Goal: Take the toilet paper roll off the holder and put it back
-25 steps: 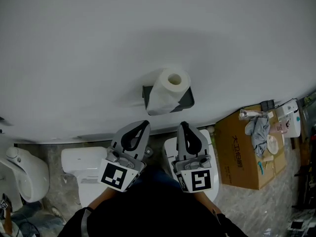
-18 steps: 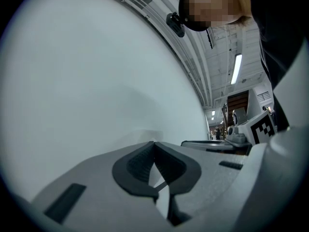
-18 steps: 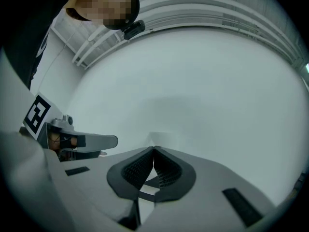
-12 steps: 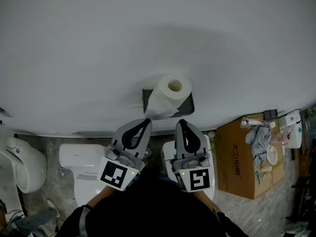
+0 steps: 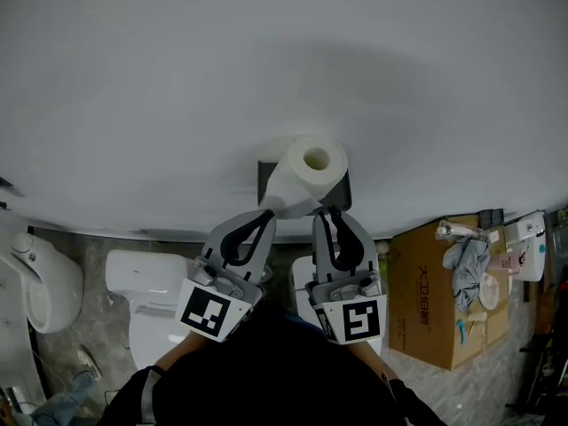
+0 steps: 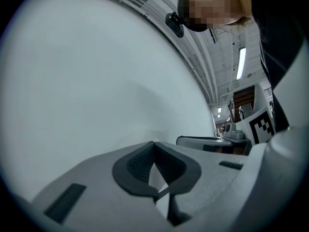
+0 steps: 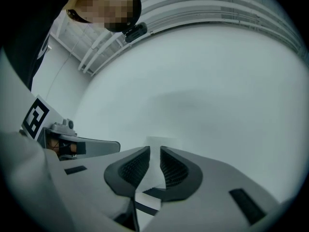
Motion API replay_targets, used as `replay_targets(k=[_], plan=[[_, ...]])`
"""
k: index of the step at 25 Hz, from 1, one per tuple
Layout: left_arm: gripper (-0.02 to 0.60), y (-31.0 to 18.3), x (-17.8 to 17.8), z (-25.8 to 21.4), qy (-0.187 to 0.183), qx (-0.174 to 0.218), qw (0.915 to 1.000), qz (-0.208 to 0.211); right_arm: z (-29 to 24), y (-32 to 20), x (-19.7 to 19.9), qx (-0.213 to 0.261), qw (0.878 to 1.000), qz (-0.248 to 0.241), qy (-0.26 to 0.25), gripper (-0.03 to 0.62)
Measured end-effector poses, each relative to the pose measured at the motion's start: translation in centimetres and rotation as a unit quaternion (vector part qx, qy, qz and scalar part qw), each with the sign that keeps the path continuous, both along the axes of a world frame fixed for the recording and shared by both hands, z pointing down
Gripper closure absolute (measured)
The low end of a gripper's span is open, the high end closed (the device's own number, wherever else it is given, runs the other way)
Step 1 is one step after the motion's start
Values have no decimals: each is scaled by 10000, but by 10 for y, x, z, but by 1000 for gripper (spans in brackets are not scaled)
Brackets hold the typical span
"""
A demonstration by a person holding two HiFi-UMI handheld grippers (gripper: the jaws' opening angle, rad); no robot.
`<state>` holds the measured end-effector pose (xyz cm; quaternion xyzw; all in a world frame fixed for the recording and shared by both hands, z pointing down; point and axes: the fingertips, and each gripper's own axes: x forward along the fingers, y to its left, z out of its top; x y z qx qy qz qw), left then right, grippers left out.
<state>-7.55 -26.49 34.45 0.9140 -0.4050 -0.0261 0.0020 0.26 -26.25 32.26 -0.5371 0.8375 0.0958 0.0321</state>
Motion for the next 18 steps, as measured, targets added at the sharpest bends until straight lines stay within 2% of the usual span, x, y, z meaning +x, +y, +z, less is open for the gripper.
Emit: replay_targets(k=[2, 6, 9, 12, 18], plan=[[575, -1, 2, -1, -9, 8, 10000, -24, 1, -2, -1, -73, 9999, -71, 40, 484], [575, -4, 5, 0, -16, -12, 10000, -81, 0, -8, -1, -65, 9998, -145, 103, 412], [575, -5, 6, -1, -26, -10, 9999, -135, -7, -14, -1, 68, 9998, -151, -94, 334], [575, -8, 5, -2, -14, -11, 9998, -197, -9, -19, 0, 97, 9999, -132, -28, 304], [575, -13, 7, -2, -36, 10, 9996, -266, -2, -32, -2, -219, 9994, -199, 168, 267]])
